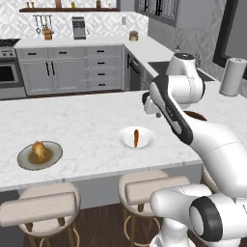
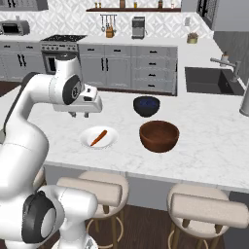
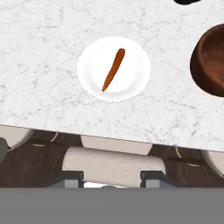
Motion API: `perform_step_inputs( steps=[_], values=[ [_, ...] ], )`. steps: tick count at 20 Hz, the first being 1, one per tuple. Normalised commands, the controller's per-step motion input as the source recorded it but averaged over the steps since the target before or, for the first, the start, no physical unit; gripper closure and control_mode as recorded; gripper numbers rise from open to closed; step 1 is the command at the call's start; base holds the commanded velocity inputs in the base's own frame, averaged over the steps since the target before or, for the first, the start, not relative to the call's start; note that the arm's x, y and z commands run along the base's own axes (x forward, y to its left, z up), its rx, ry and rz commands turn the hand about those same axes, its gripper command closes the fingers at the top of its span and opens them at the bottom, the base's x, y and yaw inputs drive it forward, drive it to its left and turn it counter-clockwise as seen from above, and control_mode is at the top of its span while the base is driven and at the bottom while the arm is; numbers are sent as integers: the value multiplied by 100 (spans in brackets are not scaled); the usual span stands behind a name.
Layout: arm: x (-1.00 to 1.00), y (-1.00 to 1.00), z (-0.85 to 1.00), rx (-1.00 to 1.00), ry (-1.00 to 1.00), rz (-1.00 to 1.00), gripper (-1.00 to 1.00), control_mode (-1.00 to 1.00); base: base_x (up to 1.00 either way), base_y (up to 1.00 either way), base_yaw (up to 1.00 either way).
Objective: Pick the chicken drumstick and carrot from their plates and place them in the bowl. Then put the bowl in the fridge.
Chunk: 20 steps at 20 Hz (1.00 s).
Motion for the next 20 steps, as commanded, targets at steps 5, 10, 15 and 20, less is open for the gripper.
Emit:
perform_step_inputs(
  steps=[5,10,15,20],
  values=[
    [-21,18,-3,0,10,2,-100,-100,0,0,0],
    [-27,86,-26,0,14,0,-100,-100,0,0,0],
    [5,100,-9,6,10,0,-100,-100,0,0,0],
    [8,100,-8,2,15,0,-100,-100,0,0,0]
  ],
)
